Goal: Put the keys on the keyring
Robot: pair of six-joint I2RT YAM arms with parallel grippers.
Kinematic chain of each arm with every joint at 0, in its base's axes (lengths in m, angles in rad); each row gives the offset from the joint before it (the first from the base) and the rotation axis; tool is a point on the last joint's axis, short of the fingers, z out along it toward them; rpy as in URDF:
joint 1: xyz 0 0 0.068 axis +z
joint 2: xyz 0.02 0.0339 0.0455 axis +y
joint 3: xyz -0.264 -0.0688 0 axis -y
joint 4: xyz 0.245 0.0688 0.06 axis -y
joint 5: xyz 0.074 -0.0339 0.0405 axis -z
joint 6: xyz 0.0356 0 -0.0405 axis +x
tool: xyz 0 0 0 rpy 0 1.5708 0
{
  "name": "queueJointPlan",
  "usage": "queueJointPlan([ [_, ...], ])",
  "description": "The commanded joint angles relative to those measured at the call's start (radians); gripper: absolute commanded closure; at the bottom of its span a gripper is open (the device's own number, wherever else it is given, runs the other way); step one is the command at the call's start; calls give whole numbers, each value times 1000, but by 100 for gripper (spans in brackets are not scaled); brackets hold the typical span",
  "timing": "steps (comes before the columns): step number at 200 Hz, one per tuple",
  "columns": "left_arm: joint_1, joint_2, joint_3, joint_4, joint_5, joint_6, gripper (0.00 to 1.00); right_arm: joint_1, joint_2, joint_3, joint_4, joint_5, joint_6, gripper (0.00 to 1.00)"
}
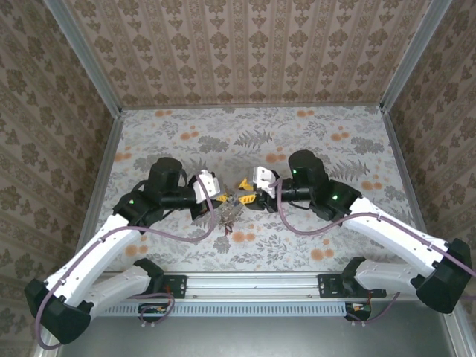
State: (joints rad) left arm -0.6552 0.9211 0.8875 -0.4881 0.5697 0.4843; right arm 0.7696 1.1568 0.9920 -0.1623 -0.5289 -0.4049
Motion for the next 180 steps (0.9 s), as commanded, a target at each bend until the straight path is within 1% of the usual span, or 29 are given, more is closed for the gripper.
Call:
queueJointPlan([
  [1,-8,-1,48,11,-6,22,100,27,46,55,-93,74,52,63],
  [38,-11,14,54,3,-11,11,100,66,104,86,-92,127,149,62],
  [55,-11,22,55,3,-10,6,100,73,118,87,-81,143,171,64],
  [71,-11,28,58,-1,-5,7,100,76,129,92,-77,164,180,71],
  [82,-14,30,58,-1,-3,4,100,77,134,98,-77,174,185,79],
  [94,-14,28,60,-4,-1,2,100,76,138,100,-74,185,189,83],
  [119,-14,26,59,-18,-11,-1,100,77,130,91,-56,187,190,100],
  [139,-11,17,56,-26,-25,-5,100,76,114,74,-36,181,187,100],
  [152,-5,9,51,-27,-33,-4,100,74,87,38,20,170,184,100],
  [167,11,2,45,-36,-31,-4,100,68,40,-24,137,147,195,100],
  [180,26,-5,36,-40,-4,-1,100,57,0,-88,266,118,216,100],
])
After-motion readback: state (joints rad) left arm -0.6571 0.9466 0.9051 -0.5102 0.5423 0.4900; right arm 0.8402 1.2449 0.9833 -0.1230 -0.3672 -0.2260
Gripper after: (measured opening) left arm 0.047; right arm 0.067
